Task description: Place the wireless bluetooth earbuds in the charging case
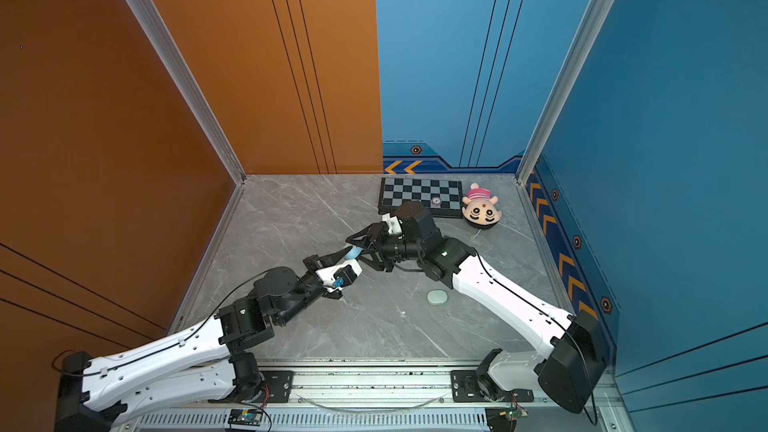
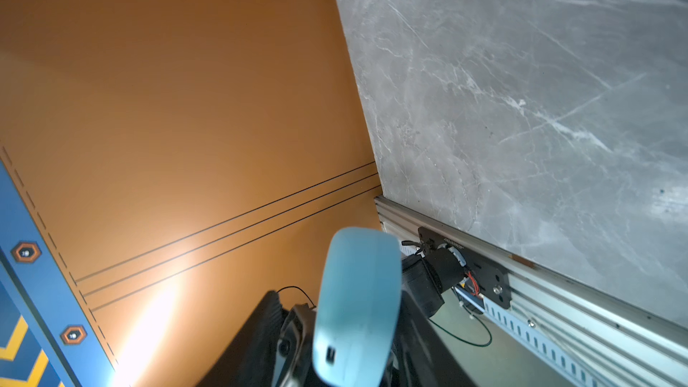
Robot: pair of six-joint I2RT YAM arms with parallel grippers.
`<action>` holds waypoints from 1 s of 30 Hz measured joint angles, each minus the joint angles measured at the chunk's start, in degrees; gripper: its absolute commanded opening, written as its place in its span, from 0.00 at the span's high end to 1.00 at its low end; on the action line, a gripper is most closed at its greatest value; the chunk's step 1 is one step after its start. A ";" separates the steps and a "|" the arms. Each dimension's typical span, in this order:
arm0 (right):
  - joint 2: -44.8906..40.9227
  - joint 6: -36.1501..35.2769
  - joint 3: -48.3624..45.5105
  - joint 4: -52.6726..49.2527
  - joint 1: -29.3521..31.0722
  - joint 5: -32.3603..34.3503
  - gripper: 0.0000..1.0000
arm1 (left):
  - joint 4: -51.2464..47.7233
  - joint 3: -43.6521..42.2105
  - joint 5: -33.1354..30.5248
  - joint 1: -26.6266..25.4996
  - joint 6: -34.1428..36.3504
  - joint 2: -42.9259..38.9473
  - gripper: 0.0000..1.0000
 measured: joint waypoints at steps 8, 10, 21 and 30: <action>-7.72 -7.67 -1.31 5.90 -8.22 1.68 0.35 | -8.83 2.71 8.59 3.96 -10.60 0.00 1.00; -9.40 -14.38 -1.31 4.96 -9.27 2.86 0.38 | -11.08 3.74 13.22 6.60 -15.21 -0.15 1.00; -26.10 -77.11 -3.91 -6.29 -4.48 9.51 0.42 | -14.36 7.30 40.02 28.09 -52.06 -2.23 1.00; -17.86 -110.31 -2.14 -16.57 9.86 17.81 0.27 | -6.08 5.44 58.66 40.50 -84.19 1.22 1.00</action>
